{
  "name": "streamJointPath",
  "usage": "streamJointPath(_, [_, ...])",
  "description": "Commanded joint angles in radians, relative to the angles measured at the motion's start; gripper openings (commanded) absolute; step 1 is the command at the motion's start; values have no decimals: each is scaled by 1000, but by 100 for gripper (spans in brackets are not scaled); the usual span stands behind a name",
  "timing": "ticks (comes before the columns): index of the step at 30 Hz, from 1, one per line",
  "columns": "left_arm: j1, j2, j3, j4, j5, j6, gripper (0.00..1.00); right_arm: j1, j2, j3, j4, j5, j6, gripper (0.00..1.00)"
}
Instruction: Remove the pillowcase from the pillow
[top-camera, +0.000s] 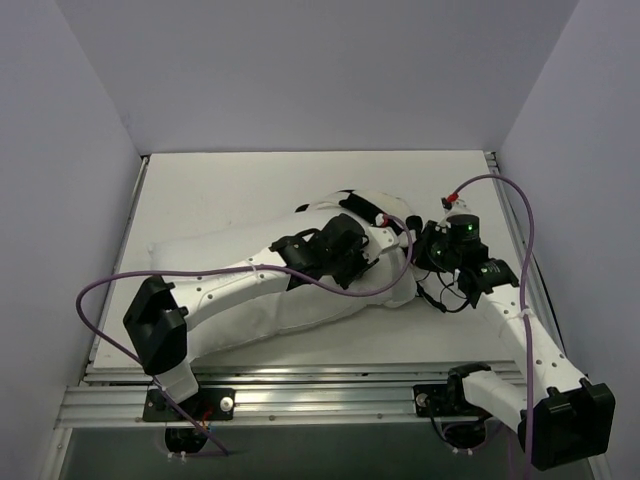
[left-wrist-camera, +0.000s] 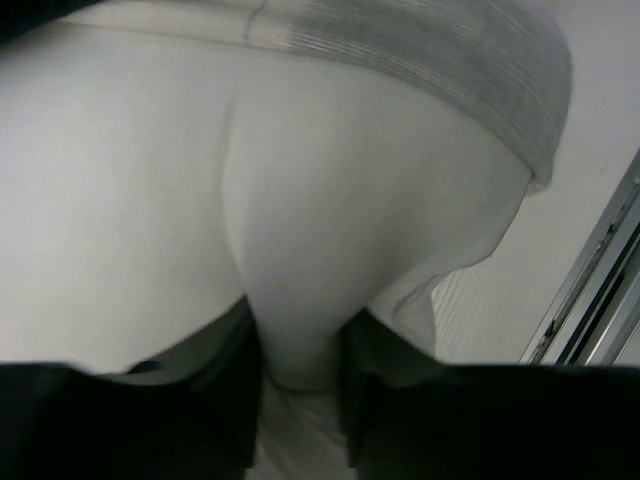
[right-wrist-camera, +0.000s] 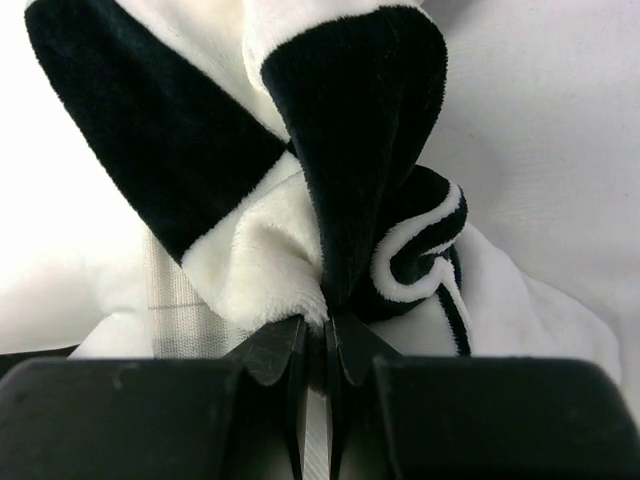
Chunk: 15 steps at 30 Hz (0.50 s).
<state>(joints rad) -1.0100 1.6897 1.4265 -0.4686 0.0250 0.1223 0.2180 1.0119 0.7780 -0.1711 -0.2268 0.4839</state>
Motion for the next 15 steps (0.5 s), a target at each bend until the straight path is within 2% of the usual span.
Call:
streamJointPath(1, [16,41,20,45,-123,-39,24,17,-27,26,25,-92,-21,0])
streamJointPath(3, [33,47,6,57,-132,-68,3,17,-39,26,22,-120,-34,0])
streamJointPath(11, [39,50,-5,99,-105,-110,2,47,-36,-14,80,-218,-31,14])
streamJointPath(14, [39,64,6,96,-103,-110,2,52,-48,-14,88,-235,-24,29])
streamJointPath(15, [39,65,6,97,-102,-110,2,53,-55,-13,90,-243,-27,38])
